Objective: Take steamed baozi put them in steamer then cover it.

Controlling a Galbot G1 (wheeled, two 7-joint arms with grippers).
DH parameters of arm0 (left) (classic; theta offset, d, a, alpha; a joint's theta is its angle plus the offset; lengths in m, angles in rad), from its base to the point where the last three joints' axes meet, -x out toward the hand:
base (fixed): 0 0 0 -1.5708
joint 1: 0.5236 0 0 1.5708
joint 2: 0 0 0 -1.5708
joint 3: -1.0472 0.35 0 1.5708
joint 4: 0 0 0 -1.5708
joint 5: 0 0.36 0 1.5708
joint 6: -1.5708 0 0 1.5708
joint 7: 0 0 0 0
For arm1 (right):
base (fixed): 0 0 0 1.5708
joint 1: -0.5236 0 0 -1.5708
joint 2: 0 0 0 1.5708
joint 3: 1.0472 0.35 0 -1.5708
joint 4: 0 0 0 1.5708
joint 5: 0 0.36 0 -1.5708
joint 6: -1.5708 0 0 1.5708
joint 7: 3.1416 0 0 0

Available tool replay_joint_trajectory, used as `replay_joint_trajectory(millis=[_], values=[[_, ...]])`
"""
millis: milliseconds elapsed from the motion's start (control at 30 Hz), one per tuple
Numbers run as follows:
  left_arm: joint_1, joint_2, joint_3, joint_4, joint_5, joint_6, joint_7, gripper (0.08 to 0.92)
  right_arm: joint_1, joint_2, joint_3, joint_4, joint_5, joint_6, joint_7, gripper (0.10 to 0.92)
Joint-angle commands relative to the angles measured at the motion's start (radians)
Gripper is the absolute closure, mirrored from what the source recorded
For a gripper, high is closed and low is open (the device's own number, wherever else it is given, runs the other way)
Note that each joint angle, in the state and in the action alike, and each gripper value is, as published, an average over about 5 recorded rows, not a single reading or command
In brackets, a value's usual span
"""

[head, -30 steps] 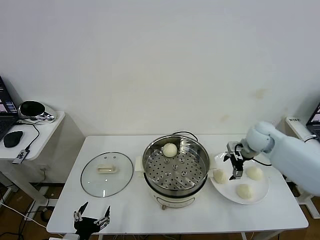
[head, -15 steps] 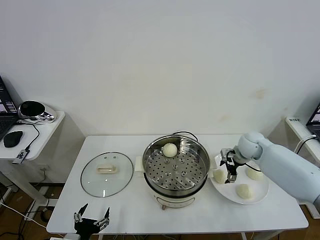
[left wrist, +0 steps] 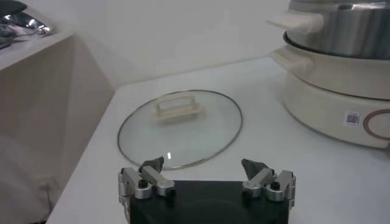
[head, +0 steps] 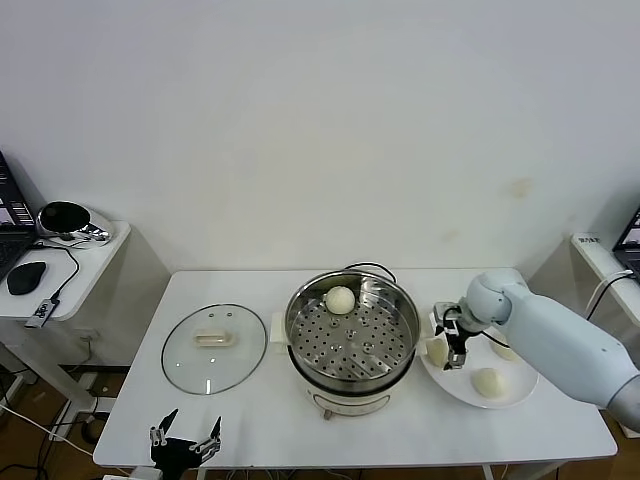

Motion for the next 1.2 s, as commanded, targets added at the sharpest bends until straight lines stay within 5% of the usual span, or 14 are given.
replay_joint_trajectory(millis=[33, 400, 667, 967, 1200], values=[[0.000, 0.000, 0.000, 0.001, 0.000, 0.000, 0.000, 0.177, -0.007, 0.008, 0.007, -0.012, -0.008, -0.002, 0.000, 0.204], [-0.003, 0.000, 0.000, 0.004, 0.000, 0.000, -0.001, 0.177, -0.010, 0.000, 0.023, -0.021, -0.005, -0.006, -0.009, 0.388], [-0.005, -0.007, 0.009, 0.012, 0.008, -0.001, -0.002, 0.177, 0.062, -0.064, -0.007, 0.025, 0.060, -0.019, -0.027, 0.438], [-0.027, -0.010, 0.015, 0.009, 0.027, -0.002, -0.005, 0.177, 0.467, -0.224, -0.305, 0.200, 0.317, -0.073, -0.103, 0.440], [-0.021, 0.006, 0.004, -0.024, 0.029, -0.001, -0.004, 0.177, 0.784, -0.192, -0.491, 0.290, 0.565, -0.160, -0.142, 0.440]])
